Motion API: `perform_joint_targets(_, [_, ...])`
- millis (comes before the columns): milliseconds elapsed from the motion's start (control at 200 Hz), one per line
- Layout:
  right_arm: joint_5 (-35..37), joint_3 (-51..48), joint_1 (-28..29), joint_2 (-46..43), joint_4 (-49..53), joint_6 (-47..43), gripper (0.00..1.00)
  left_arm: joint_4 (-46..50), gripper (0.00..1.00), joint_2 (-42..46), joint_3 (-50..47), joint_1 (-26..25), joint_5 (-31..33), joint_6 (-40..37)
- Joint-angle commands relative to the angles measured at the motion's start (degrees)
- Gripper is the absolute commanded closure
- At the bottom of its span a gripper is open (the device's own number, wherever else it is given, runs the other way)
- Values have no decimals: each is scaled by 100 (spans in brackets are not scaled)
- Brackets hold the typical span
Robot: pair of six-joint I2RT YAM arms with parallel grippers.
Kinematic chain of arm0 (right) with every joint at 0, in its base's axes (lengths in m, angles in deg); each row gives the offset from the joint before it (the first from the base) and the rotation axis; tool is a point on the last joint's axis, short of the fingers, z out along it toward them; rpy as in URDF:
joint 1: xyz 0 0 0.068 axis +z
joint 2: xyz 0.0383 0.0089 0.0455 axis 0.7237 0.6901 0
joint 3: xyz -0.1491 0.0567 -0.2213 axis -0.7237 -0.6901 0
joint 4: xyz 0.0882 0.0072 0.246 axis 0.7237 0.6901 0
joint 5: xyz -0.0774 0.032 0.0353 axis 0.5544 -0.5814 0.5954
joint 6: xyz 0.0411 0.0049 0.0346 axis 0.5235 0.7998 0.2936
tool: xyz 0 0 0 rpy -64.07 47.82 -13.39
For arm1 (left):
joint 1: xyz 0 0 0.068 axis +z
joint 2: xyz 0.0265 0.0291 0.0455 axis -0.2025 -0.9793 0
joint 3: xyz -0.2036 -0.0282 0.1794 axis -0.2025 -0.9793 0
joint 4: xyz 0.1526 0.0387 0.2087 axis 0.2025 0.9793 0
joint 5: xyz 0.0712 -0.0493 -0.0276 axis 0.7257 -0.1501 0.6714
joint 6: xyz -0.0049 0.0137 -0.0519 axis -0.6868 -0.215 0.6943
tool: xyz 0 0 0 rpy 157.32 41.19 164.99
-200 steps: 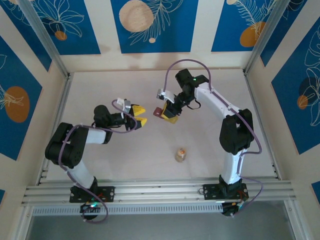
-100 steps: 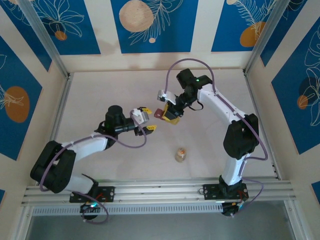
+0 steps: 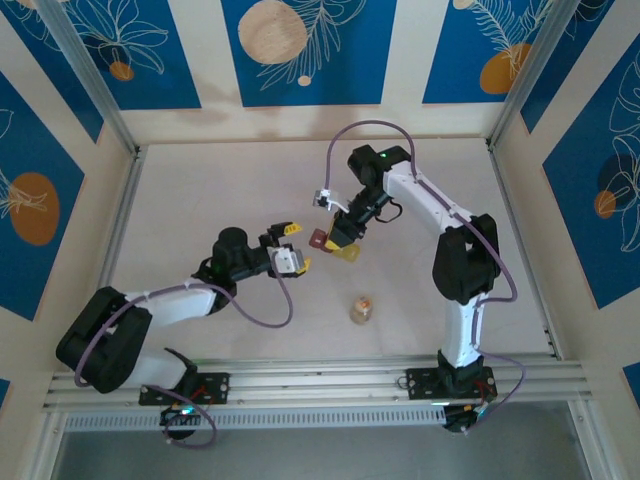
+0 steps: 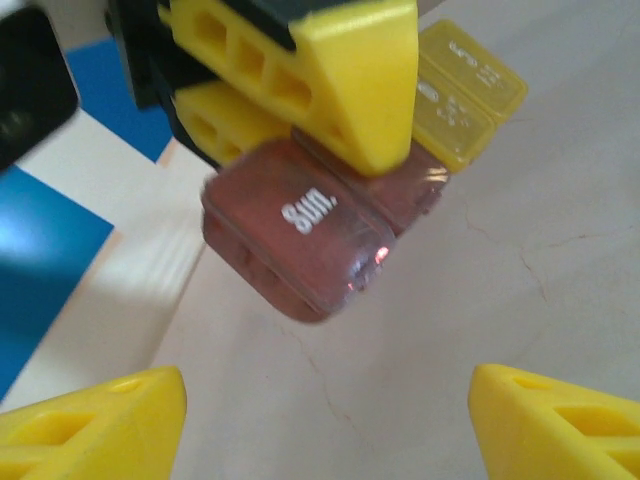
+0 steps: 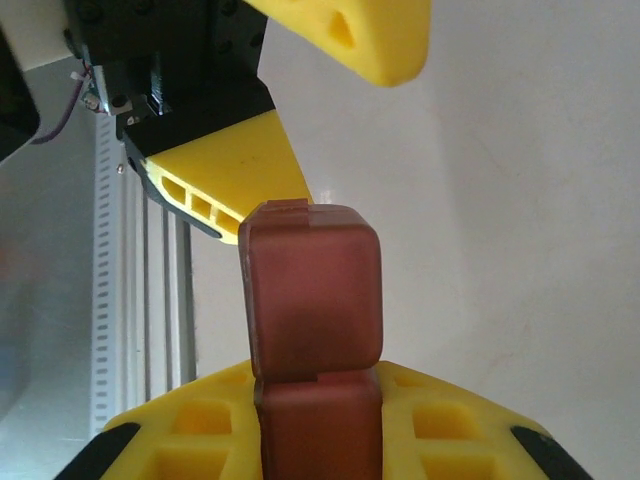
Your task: Sort the pills into containers
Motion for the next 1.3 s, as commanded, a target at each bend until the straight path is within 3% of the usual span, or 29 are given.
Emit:
perform_joint_targets(0, [-265, 189, -29, 58, 364, 7, 94, -155, 26, 159, 3, -120, 91, -498])
perform_joint_targets(265, [43, 197, 10, 130, 403, 100, 95, 815, 30, 313, 341, -327, 62, -1022])
perform_joint_targets(560, [351, 196, 119, 196, 442, 163, 98, 1226, 31, 287, 601, -477, 332, -1264])
perform_joint_targets(1296, [335, 291, 304, 525, 699, 170, 100, 1412, 31, 148, 790, -730, 934, -1680])
